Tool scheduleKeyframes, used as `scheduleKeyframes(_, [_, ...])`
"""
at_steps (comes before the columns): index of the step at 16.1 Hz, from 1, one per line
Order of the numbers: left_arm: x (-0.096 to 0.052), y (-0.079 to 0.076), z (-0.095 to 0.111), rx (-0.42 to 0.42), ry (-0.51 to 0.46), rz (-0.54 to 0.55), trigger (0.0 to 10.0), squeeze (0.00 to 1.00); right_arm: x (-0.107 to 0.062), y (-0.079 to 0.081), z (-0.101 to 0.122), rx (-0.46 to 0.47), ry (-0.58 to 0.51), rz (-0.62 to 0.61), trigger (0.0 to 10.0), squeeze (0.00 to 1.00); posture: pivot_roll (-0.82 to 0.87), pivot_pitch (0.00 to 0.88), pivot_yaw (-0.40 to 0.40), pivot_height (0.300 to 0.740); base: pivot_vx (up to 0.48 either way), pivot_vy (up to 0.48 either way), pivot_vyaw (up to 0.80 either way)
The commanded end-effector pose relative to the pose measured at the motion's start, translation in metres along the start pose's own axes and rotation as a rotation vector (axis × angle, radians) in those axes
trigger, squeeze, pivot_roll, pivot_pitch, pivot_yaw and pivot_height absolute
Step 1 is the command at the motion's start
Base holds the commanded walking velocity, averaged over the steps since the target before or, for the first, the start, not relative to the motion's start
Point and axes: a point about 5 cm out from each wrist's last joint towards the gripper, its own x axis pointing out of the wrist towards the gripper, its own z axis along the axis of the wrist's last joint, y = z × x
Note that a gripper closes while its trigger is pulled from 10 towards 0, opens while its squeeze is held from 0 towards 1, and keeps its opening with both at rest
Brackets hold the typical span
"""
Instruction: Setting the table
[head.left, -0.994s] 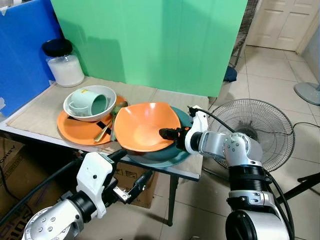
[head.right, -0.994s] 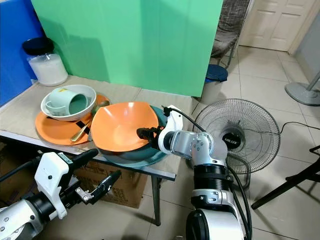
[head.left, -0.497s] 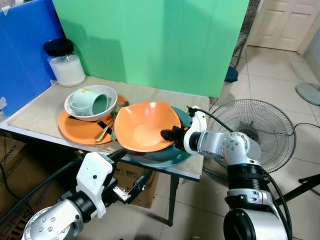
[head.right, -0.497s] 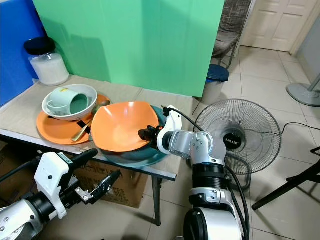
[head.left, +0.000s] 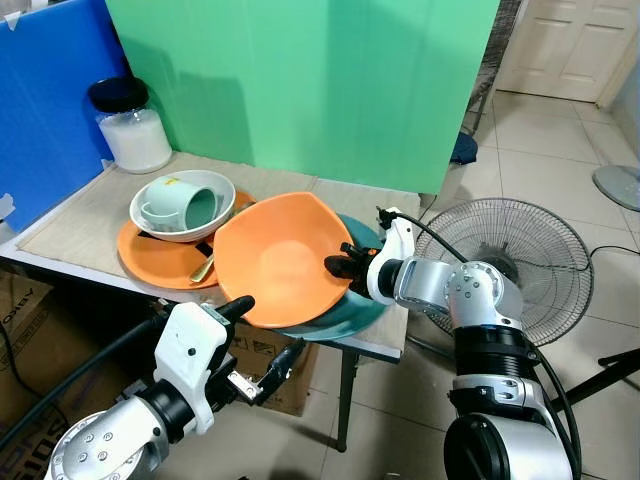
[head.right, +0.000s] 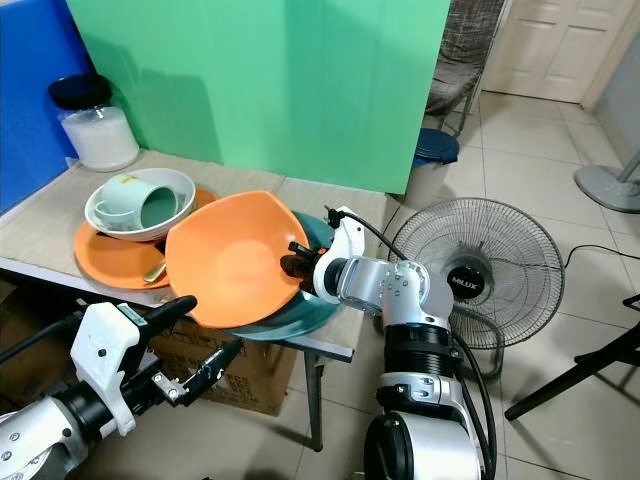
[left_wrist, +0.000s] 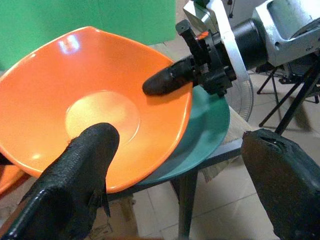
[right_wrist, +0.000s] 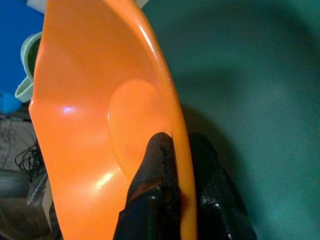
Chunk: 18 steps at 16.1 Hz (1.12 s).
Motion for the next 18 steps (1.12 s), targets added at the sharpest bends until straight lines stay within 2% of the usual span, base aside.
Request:
scheduleKeyframes(1, [0.002, 0.001, 0.001, 0.009, 0.003, -0.007, 10.0, 0.00, -0.003, 0.001, 0.005, 0.026, -0.026, 0.008, 0.0, 0.00, 0.00, 0.000, 0.021, 0.740, 0.000, 0.000, 0.00])
scheduleKeyframes(6, [0.011, 0.009, 0.006, 0.029, -0.026, -0.015, 10.0, 0.00, -0.016, 0.006, 0.025, 0.151, -0.153, 0.090, 0.0, 0.00, -0.01, 0.000, 0.049, 0.740, 0.000, 0.000, 0.00])
scheduleKeyframes(9, [0.017, 0.012, 0.014, 0.032, -0.066, -0.011, 10.0, 0.00, -0.040, 0.014, 0.047, 0.133, -0.304, 0.175, 0.0, 0.00, -0.02, 0.000, 0.057, 0.740, 0.000, 0.000, 0.00])
scheduleKeyframes(10, [0.018, 0.012, 0.015, 0.029, -0.075, -0.014, 10.0, 0.00, -0.054, 0.016, 0.056, 0.128, -0.375, 0.218, 0.0, 0.00, -0.03, 0.000, 0.061, 0.740, 0.000, 0.000, 0.00])
scheduleKeyframes(11, [0.019, 0.010, 0.016, 0.027, -0.079, -0.018, 10.0, 0.00, -0.068, 0.017, 0.063, 0.102, -0.441, 0.247, 4.2, 0.00, -0.03, 0.000, 0.062, 0.740, 0.000, 0.000, 0.00])
scheduleKeyframes(12, [0.021, 0.010, 0.015, 0.027, -0.077, -0.017, 10.0, 0.00, -0.079, 0.018, 0.068, 0.066, -0.492, 0.262, 10.0, 0.00, -0.04, 0.000, 0.065, 0.740, 0.000, 0.000, 0.00])
scheduleKeyframes(13, [0.025, 0.009, 0.016, 0.033, -0.079, -0.010, 10.0, 0.00, -0.098, 0.018, 0.072, -0.088, -0.590, 0.228, 10.0, 0.00, -0.04, 0.000, 0.065, 0.740, 0.000, 0.000, 0.00])
scheduleKeyframes(14, [0.027, 0.011, 0.017, 0.042, -0.082, 0.009, 10.0, 0.00, -0.104, 0.016, 0.074, -0.145, -0.632, 0.181, 10.0, 0.00, -0.04, 0.000, 0.063, 0.740, 0.000, 0.000, 0.00])
scheduleKeyframes(15, [0.032, 0.018, 0.022, 0.083, -0.112, 0.098, 10.0, 0.00, -0.120, 0.006, 0.078, -0.228, -0.752, 0.043, 10.0, 0.00, -0.05, 0.000, 0.065, 0.740, 0.000, 0.000, -0.77])
scheduleKeyframes(16, [0.037, 0.025, 0.028, 0.113, -0.155, 0.186, 10.0, 0.00, -0.134, -0.004, 0.079, -0.228, -0.851, -0.045, 10.0, 0.00, -0.05, 0.000, 0.069, 0.740, 0.000, 0.000, -0.77])
scheduleKeyframes(18, [0.043, 0.031, 0.036, 0.102, -0.199, 0.275, 10.0, 0.00, -0.149, -0.018, 0.075, -0.209, -0.928, -0.140, 10.0, 0.00, -0.06, 0.000, 0.072, 0.740, 0.000, 0.000, -0.78])
